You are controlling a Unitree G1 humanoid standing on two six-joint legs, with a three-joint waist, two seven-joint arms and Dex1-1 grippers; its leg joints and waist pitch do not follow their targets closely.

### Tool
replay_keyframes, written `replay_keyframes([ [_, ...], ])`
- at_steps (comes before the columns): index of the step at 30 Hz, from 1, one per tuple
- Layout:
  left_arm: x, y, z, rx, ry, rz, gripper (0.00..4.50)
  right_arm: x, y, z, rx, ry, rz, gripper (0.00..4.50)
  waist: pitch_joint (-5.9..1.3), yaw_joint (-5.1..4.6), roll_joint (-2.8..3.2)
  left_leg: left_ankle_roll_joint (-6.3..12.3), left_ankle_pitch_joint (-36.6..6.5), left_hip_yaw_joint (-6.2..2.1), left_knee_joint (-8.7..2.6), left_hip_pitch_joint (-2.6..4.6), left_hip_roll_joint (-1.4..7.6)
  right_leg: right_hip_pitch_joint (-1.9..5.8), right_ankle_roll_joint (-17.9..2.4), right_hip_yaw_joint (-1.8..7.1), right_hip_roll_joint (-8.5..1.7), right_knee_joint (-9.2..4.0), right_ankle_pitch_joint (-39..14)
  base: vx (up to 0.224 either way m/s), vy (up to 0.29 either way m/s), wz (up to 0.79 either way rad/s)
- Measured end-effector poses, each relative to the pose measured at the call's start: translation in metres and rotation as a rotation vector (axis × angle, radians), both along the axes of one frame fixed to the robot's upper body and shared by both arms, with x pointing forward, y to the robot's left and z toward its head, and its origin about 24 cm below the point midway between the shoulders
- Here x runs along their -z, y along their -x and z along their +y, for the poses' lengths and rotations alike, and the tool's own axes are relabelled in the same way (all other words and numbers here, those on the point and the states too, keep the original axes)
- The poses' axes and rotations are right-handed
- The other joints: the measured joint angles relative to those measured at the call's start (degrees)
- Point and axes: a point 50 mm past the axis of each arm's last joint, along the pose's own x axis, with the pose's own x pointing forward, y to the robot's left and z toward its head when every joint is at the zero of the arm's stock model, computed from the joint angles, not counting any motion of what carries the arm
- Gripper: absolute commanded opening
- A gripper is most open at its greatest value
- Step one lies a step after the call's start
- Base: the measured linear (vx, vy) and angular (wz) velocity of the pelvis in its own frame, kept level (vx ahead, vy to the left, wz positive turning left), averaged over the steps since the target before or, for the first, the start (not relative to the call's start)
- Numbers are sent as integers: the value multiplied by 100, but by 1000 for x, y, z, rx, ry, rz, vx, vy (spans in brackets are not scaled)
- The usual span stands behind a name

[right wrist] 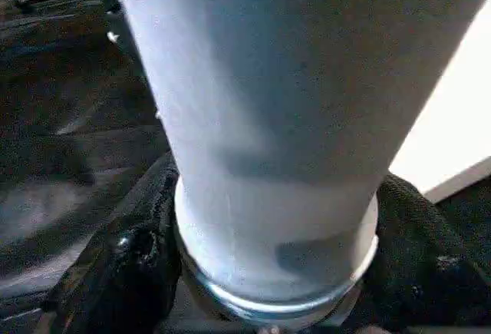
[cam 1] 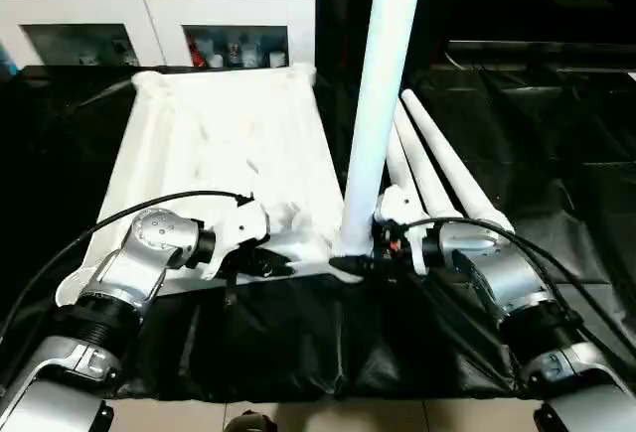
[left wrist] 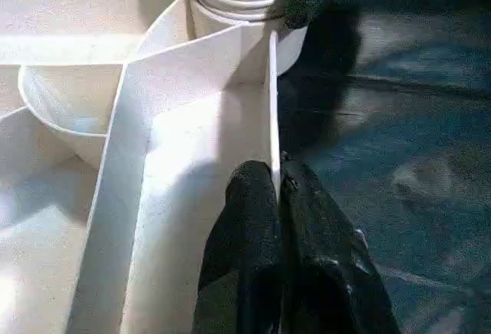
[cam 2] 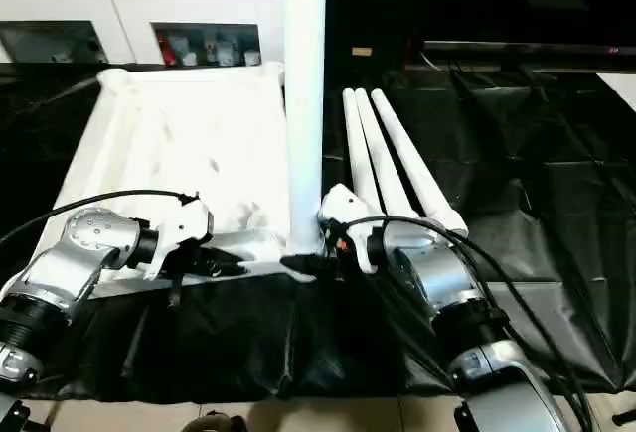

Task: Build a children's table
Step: Rotate leg to tighten

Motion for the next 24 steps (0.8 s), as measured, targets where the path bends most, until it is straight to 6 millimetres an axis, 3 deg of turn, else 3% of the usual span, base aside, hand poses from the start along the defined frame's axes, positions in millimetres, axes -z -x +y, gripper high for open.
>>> replay_keyframes([
  [8, 2, -2, 1, -44, 11, 5, 0, 5, 1, 2, 74, -32, 11, 275, -3, 23, -4, -7, 4, 14, -2, 30, 6, 10, 1, 7, 1, 14, -1, 0, 0, 0],
  [12, 6, -12, -6, -190, 10, -33, 0, 13, -12, 12, 319, -61, -15, 274, -4, -54, -8, -8, 4, 23, -3, 83, 4, 33, 38, 22, -2, 34, -23, 0, 0, 0],
  [16, 10, -20, -26, -351, 31, -51, 0, 17, -30, 23, 614, -86, -10, 274, -2, -162, -10, -9, 4, 16, -5, 90, 1, 21, 41, 16, -8, 36, -25, 0, 0, 0],
  [22, 10, -21, -40, -455, 25, -86, 0, 17, -39, 36, 772, -70, -49, 274, 4, -190, -21, -9, 4, 12, -6, 84, -1, 11, 41, 16, -8, 30, -25, 0, 0, 0],
  [23, 9, -21, -40, -460, 26, -89, 0, 17, -40, 37, 777, -76, -53, 309, 3, -192, -27, -9, 4, 12, -6, 84, -2, 11, 41, 17, -8, 30, -25, 0, 0, 0],
  [24, 9, -21, -41, -464, 28, -92, 0, 17, -40, 37, 778, -80, -53, 309, 1, -193, -30, -9, 4, 12, -6, 83, -2, 10, 41, 17, -8, 30, -25, 0, 0, 0],
])
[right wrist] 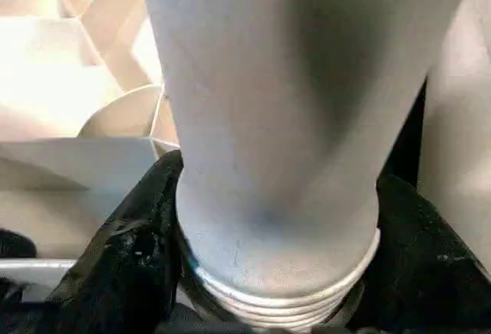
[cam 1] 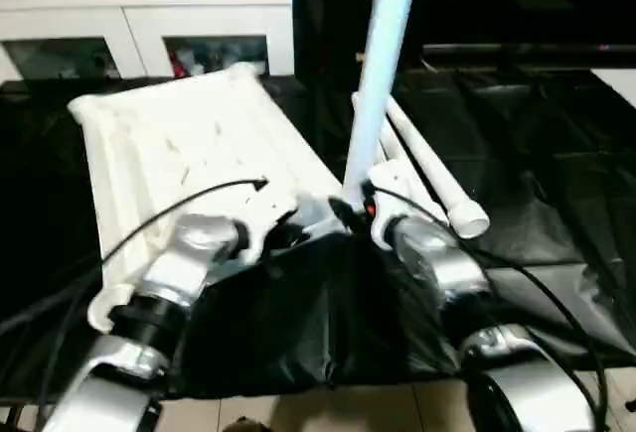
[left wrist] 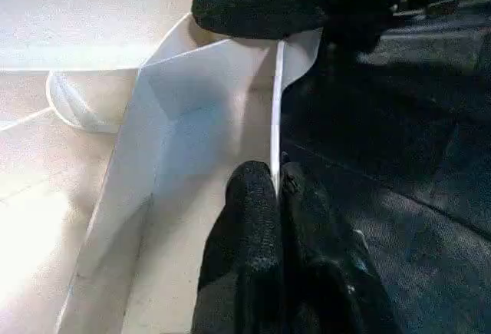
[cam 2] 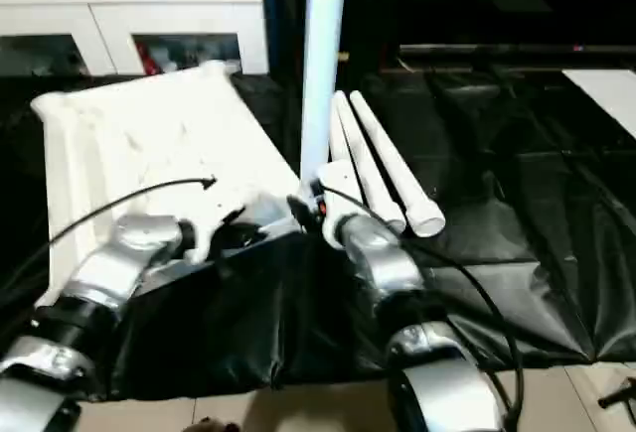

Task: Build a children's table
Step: Rotate leg to tighten

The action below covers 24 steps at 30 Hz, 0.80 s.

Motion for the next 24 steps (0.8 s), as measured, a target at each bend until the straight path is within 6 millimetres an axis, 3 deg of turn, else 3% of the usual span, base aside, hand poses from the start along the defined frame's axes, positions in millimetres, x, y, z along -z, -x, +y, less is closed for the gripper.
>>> replay_keyframes([
  [1, 0, 0, -1, -2, 2, -3, 0, 0, 0, 0, 2, -3, -1, 344, -3, 3, -5, 0, 0, 0, 0, -1, 0, 0, -1, 0, 0, 0, 1, 0, 0, 0],
  [3, -1, 0, -1, 1, 3, -8, 0, 0, 0, 0, -7, -19, -6, 346, -4, 4, -6, 0, 0, 2, 0, -4, 0, -3, -3, 1, 0, 0, 2, 0, 0, 0],
  [6, -1, 2, -1, 8, 8, -15, 0, -2, 0, 0, -28, -25, -25, 385, -4, 4, -7, 0, 0, 3, -1, -8, 3, -9, -8, -1, 2, 1, 8, 0, 0, 0],
  [17, -5, 10, 22, 183, 24, 21, 0, -6, 14, -30, -430, 8, -40, 385, -3, 34, -5, -1, 1, 17, -6, -21, 17, -19, -13, -6, 10, 1, 1, 0, 0, 0],
  [23, -7, 18, 31, 349, 16, 66, 0, -9, 29, -35, -686, 21, -9, 385, 8, 160, -31, 0, 1, 54, 7, -24, 26, -18, -15, 0, 1, -2, -3, 0, 0, 0],
  [24, -7, 19, 33, 368, 10, 72, 0, -10, 30, -34, -717, 21, -5, 361, 8, 159, -32, 0, 1, 57, 8, -22, 26, -17, -15, 4, 0, -1, -2, 0, 0, 0],
])
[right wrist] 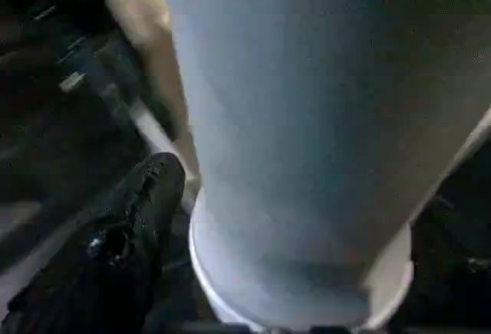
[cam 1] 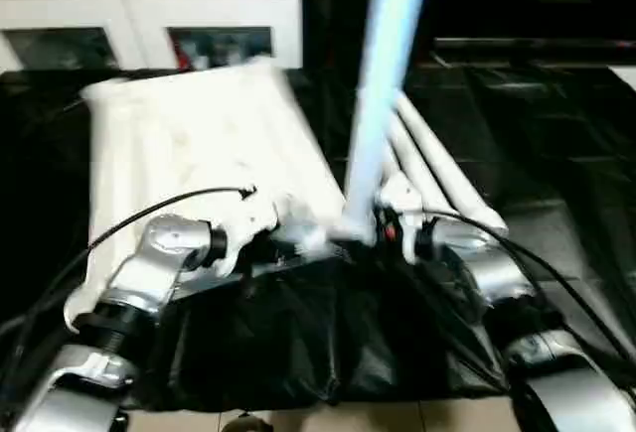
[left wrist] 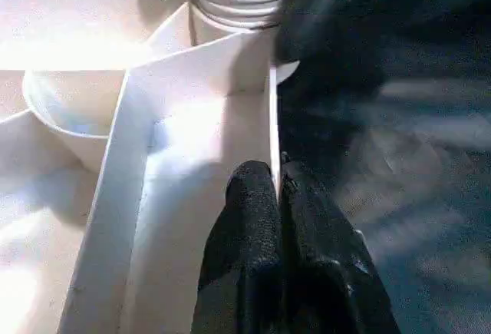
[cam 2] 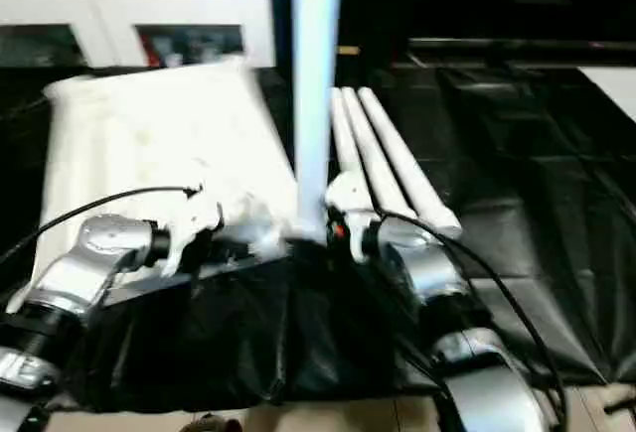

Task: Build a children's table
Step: Rotate leg to tighten

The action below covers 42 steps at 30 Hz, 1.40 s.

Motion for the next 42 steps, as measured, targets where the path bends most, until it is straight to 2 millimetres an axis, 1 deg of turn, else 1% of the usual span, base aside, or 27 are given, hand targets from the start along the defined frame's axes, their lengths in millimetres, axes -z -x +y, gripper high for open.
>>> replay_keyframes([
  [3, -1, 3, 5, 49, -17, 15, 0, -1, 3, 0, -71, 13, 17, 347, 12, 5, -47, 0, 0, 7, 0, 10, 1, 1, 0, 2, -3, 12, 0, 0, 0, 0],
  [4, -1, 3, 6, 61, -18, 18, 0, -2, 4, 0, -91, 17, 24, 334, 16, 14, -70, 0, 0, 7, 0, 11, 5, 2, 0, -1, -3, 14, 0, 0, 0, 0],
  [5, -1, 4, 7, 70, -20, 19, 0, -2, 5, 0, -103, 18, 29, 323, 15, 15, -79, -1, 0, 8, -1, 11, 7, 2, 0, -1, -2, 16, 0, 0, 0, 0],
  [10, -2, 3, 11, 92, -23, 28, 0, -2, 7, 1, -129, 15, 47, 289, 16, 18, -90, -1, 0, 10, 0, 12, 7, 3, 0, 0, -3, 24, 0, 0, 0, 0],
  [15, -2, 3, 12, 89, -21, 31, 0, -1, 8, 3, -112, -4, 75, 283, 14, 24, -94, -1, 0, 10, -1, 13, 9, 2, 0, -1, -2, 27, 0, 0, 0, 0],
  [18, -2, 0, 15, 27, -24, 19, 0, 2, 5, 9, -20, -28, 67, 281, 7, 6, -108, -2, 0, 10, -2, 22, 12, 3, -4, -1, -1, 35, 3, 0, 0, 0],
  [21, 0, -6, 13, -63, -32, -8, 0, 7, -2, 16, 132, -42, 41, 280, 3, -47, -120, -3, 0, 8, -3, 34, 11, 4, 3, -1, -1, 33, -1, 0, 0, 0],
  [24, 3, -11, 3, -169, -17, -25, 0, 10, -13, 22, 330, -60, 43, 279, 4, -133, -130, -3, 0, 8, -3, 41, 8, 4, 3, 4, -2, 29, -1, 0, 0, 0],
  [25, 4, -14, -4, -214, -15, -36, 0, 10, -18, 25, 422, -66, 44, 279, 5, -154, -131, -3, 0, 5, -3, 43, 7, 3, 3, 3, -2, 25, -1, 0, 0, 0],
  [28, 5, -16, -23, -309, -11, -59, 0, 10, -27, 30, 618, -72, 33, 279, 10, -158, -132, -3, 0, 3, -3, 43, 4, 1, 3, 5, -2, 19, -1, 0, 0, 0],
  [32, 5, -14, -32, -353, -4, -80, 0, 11, -28, 32, 691, -84, 16, 279, 10, -150, -132, -3, 0, 3, -5, 41, 3, 1, 3, 4, -2, 18, 1, 0, 0, 0],
  [33, 5, -14, -32, -354, -4, -82, 0, 11, -28, 32, 692, -87, 13, 314, 10, -149, -132, -3, 0, 3, -6, 40, 3, 1, 3, 4, -2, 18, 1, 0, 0, 0],
  [34, 4, -13, -33, -353, -3, -85, 0, 11, -28, 32, 692, -91, 8, 335, 10, -146, -132, -3, 1, 3, -8, 39, 3, 1, 2, 3, -2, 19, 3, 0, 0, 0],
  [35, 4, -13, -33, -352, -3, -86, 0, 11, -28, 32, 693, -94, 4, 335, 9, -145, -131, -3, 0, 3, -9, 39, 3, 1, 1, 2, -2, 19, 4, 0, 0, 0],
  [37, 4, -13, -33, -349, -2, -90, 0, 10, -28, 32, 685, -102, -1, 359, 9, -145, -131, -4, 1, 3, -15, 38, 3, 0, -2, 1, -1, 20, 7, 0, 0, 0],
  [38, 3, -13, -33, -347, -4, -92, 0, 10, -28, 33, 678, -105, -1, 359, 9, -145, -131, -4, 1, 3, -16, 38, 3, 0, -13, 1, -1, 22, 14, 0, 0, 0],
  [39, 3, -13, -33, -347, -4, -92, 0, 10, -28, 33, 672, -108, -3, 371, 9, -145, -131, -4, 1, 3, -18, 38, 3, 0, -22, 0, -1, 22, 20, 0, 0, 0],
  [40, 3, -12, -32, -346, -5, -94, 0, 10, -28, 34, 665, -111, -6, 393, 9, -146, -131, -4, 1, 3, -21, 38, 3, -1, -24, -1, -1, 22, 20, 0, 0, 0],
  [42, 2, -12, -28, -334, -7, -94, 0, 9, -27, 33, 621, -115, -8, 399, 9, -155, -131, -4, 1, 0, -23, 36, 5, -5, -24, -2, 2, 22, 20, 0, 0, 0],
])
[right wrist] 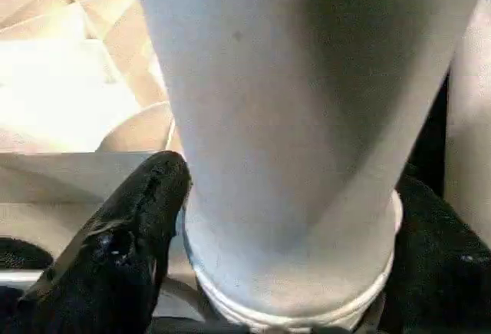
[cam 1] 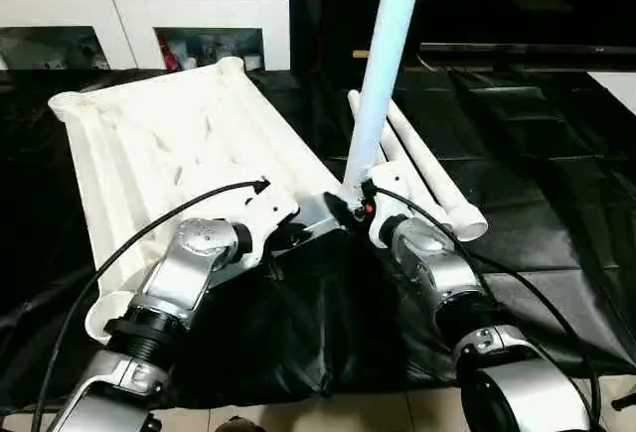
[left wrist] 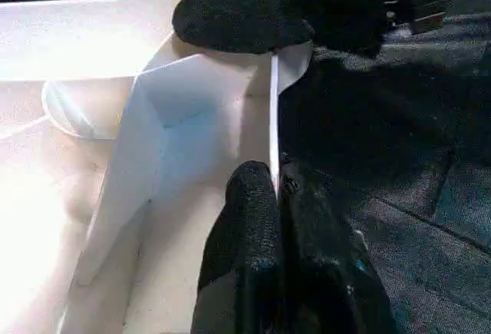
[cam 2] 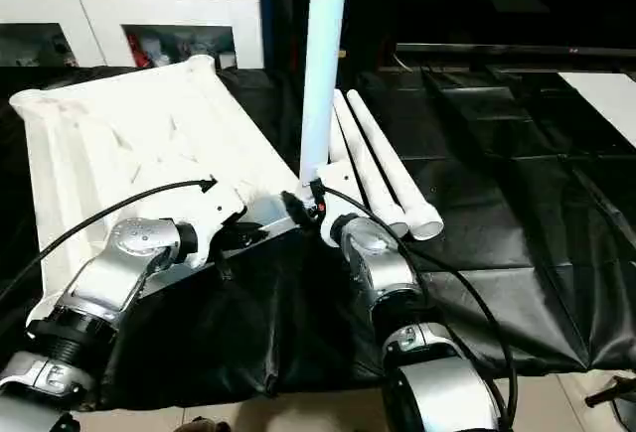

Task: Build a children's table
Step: Rotate leg to tighten

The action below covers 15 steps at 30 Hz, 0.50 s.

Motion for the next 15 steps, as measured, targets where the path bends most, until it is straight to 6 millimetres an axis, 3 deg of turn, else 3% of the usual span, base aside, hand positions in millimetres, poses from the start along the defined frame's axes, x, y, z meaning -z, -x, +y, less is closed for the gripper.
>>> replay_keyframes([
  [6, -3, 5, 16, 94, -6, 19, 0, -2, 6, -11, -235, 34, -18, 399, 1, 10, 3, 0, 0, -2, -3, -10, 7, -9, 9, -3, 8, -2, -6, 0, 0, 0],
  [14, -4, 15, 31, 252, 12, 99, 0, -5, 21, -20, -534, 55, -8, 399, 6, 97, 10, -1, 0, 11, 24, -24, 15, -8, 6, -2, 6, -5, -16, 0, 0, 0],
  [15, -4, 15, 32, 264, 10, 103, 0, -5, 22, -21, -557, 58, -5, 383, 6, 106, 10, -1, 0, 11, 24, -24, 15, -8, 6, -2, 6, -5, -15, 0, 0, 0],
])
